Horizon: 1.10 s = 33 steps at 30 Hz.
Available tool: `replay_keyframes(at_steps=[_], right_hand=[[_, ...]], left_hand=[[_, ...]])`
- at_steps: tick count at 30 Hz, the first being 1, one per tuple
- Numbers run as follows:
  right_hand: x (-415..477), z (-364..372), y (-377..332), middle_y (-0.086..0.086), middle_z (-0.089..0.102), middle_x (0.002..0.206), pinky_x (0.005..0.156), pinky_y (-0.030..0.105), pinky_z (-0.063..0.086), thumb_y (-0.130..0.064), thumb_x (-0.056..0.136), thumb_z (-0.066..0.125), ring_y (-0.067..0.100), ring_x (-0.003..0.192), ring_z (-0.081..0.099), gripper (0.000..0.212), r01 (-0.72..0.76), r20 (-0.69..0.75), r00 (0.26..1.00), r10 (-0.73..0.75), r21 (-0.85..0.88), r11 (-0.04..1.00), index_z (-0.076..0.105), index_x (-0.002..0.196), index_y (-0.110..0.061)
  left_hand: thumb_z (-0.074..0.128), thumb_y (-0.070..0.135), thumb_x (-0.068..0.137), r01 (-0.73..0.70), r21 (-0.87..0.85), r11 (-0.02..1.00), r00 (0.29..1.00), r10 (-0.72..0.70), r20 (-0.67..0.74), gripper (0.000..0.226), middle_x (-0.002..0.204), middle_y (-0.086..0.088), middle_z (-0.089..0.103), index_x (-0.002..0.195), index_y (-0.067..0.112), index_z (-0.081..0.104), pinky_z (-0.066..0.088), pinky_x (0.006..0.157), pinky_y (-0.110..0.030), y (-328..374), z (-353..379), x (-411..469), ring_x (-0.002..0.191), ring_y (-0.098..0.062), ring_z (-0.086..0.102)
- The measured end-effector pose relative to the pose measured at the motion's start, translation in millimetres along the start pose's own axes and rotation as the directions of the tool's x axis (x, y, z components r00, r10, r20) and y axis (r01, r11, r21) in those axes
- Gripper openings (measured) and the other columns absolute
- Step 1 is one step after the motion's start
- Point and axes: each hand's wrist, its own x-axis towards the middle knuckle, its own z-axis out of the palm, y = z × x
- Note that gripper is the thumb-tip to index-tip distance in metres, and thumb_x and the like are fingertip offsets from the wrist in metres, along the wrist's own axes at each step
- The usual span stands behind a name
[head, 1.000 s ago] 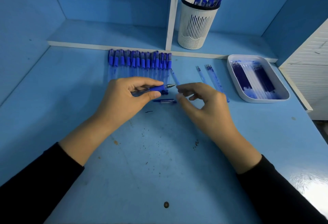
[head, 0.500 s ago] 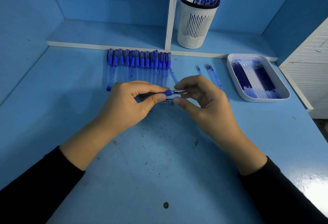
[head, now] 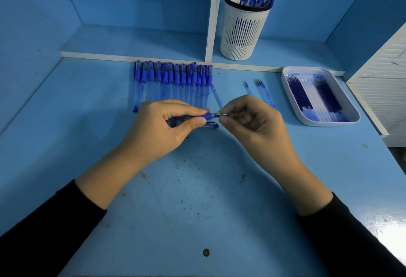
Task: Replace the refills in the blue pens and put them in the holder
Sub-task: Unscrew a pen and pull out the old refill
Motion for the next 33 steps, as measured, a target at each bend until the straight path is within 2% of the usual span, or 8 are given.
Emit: replay_keyframes(at_steps=[3,6,10,14,18,27,29,33], right_hand=[[-0.2,0.8,-2.2,0.006,0.069,0.082,0.07,0.019,0.05,-0.013,0.082,0.074,0.013,0.072,0.065,0.022,-0.049,-0.011,0.999,0.05,0.072,0.996,0.063,0.097,-0.002],[-0.1,1.6,-0.1,0.003,0.068,0.074,0.063,0.02,0.048,-0.01,0.087,0.069,0.014,0.065,0.063,0.009,-0.032,-0.005,0.999,0.031,-0.025,0.999,0.065,0.09,-0.002],[-0.6,0.5,-0.4,0.006,0.07,0.086,0.073,0.017,0.049,-0.008,0.082,0.074,0.01,0.077,0.066,0.016,-0.073,0.002,0.997,0.073,0.096,0.993,0.066,0.095,-0.005],[-0.6,1.0,-0.1,-0.005,0.069,0.072,0.065,0.015,0.047,-0.012,0.085,0.071,0.005,0.066,0.063,0.008,-0.068,-0.009,0.998,0.068,0.026,0.997,0.068,0.088,-0.005],[-0.2,-1.6,1.2,0.001,0.072,0.077,0.072,0.018,0.051,0.002,0.082,0.071,0.009,0.07,0.066,0.01,-0.111,-0.047,0.992,0.12,0.169,0.979,0.07,0.086,-0.008],[2.1,-8.4,0.1,0.004,0.073,0.084,0.083,0.026,0.052,0.002,0.079,0.072,0.018,0.084,0.066,0.016,-0.126,-0.143,0.972,0.188,0.362,0.924,0.07,0.083,-0.013],[1.2,-10.7,1.3,0.004,0.072,0.081,0.08,0.025,0.053,0.002,0.079,0.073,0.017,0.081,0.067,0.014,-0.134,-0.153,0.971,0.185,0.295,0.946,0.068,0.083,-0.01],[-6.0,-6.2,4.5,-0.009,0.067,0.071,0.065,0.012,0.045,-0.003,0.082,0.074,0.003,0.065,0.061,0.007,-0.105,-0.073,0.993,0.095,-0.141,0.984,0.07,0.083,-0.009]], left_hand=[[0.077,0.016,0.083,-0.005,0.004,1.0,1.0,0.005,0.013,0.021,0.09,0.006,0.074,0.103,0.013,0.077,0.046,0.069,-0.012,-0.3,-0.7,0.4,0.077,-0.007,0.066],[0.077,0.02,0.082,-0.008,0.013,1.0,1.0,0.008,0.011,0.021,0.088,0.008,0.073,0.103,0.015,0.076,0.047,0.068,-0.013,-0.3,-0.3,0.2,0.075,-0.004,0.065],[0.076,0.02,0.082,-0.01,0.016,1.0,1.0,0.01,0.004,0.021,0.088,0.007,0.073,0.102,0.013,0.077,0.046,0.068,-0.012,0.1,0.1,0.5,0.076,-0.004,0.066],[0.075,0.024,0.082,-0.006,0.009,1.0,1.0,0.006,0.005,0.022,0.088,0.009,0.073,0.102,0.016,0.076,0.045,0.068,-0.011,1.3,-0.2,0.6,0.075,-0.003,0.065],[0.076,0.023,0.081,0.006,0.002,1.0,1.0,-0.006,-0.009,0.021,0.089,0.011,0.073,0.102,0.018,0.075,0.05,0.071,-0.013,0.7,0.1,1.0,0.077,-0.003,0.067],[0.076,0.02,0.082,0.039,-0.012,0.999,0.999,-0.039,-0.034,0.017,0.093,0.008,0.075,0.099,0.019,0.076,0.051,0.073,-0.013,-2.2,-5.4,4.2,0.079,-0.009,0.07],[0.076,0.019,0.082,0.043,-0.009,0.999,0.998,-0.043,-0.049,0.017,0.094,0.008,0.074,0.1,0.02,0.075,0.051,0.072,-0.013,-3.8,-7.3,5.2,0.078,-0.008,0.069],[0.076,0.011,0.083,0.069,-0.001,0.998,0.996,-0.069,-0.061,0.016,0.098,0.014,0.072,0.099,0.014,0.076,0.051,0.074,-0.012,-5.7,-10.8,6.5,0.08,-0.001,0.069]])
